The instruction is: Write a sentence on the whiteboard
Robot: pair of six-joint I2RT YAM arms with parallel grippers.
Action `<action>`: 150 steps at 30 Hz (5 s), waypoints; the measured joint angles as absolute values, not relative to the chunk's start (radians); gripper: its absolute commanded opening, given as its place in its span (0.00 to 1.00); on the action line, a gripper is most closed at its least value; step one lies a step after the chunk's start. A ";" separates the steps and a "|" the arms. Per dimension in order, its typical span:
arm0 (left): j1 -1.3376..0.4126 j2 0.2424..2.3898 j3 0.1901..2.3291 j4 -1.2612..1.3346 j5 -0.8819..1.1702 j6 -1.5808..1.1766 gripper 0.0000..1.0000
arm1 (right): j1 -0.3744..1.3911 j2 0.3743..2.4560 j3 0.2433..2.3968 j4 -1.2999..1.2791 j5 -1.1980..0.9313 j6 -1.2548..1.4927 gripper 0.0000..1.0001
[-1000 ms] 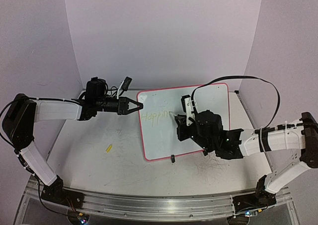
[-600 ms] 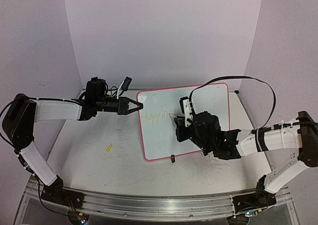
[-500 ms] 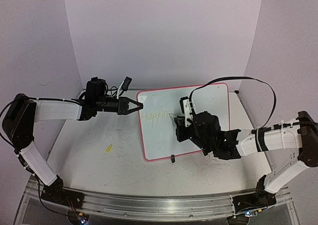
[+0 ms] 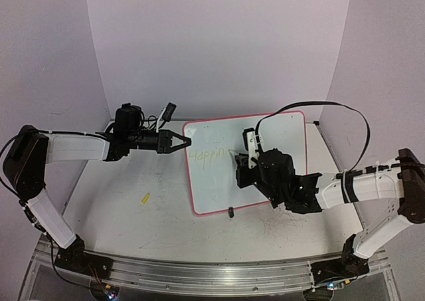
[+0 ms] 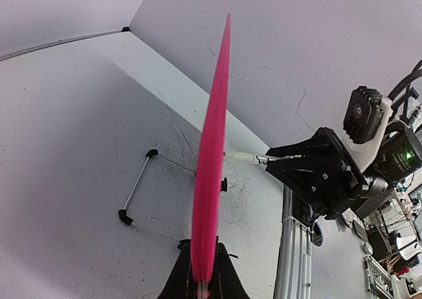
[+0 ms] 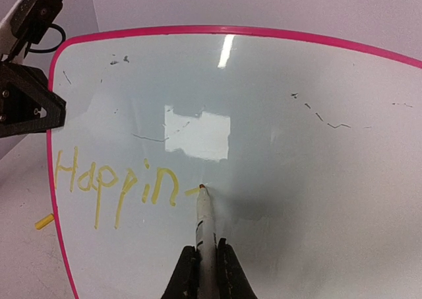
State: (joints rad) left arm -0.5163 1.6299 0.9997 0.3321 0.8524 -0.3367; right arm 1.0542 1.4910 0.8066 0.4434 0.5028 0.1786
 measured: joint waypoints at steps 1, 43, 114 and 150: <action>-0.516 1.630 1.000 0.332 0.852 -0.337 0.00 | 1.054 1.491 0.807 0.447 0.504 0.178 0.00; -0.516 1.630 1.000 0.331 0.850 -0.337 0.00 | 1.053 1.487 0.767 0.465 0.451 0.196 0.00; -0.516 1.629 1.000 0.332 0.852 -0.336 0.00 | 1.033 1.453 0.734 0.469 0.457 0.223 0.00; -0.519 1.622 1.000 0.331 0.852 -0.332 0.00 | 0.988 1.398 0.718 0.486 0.425 0.205 0.00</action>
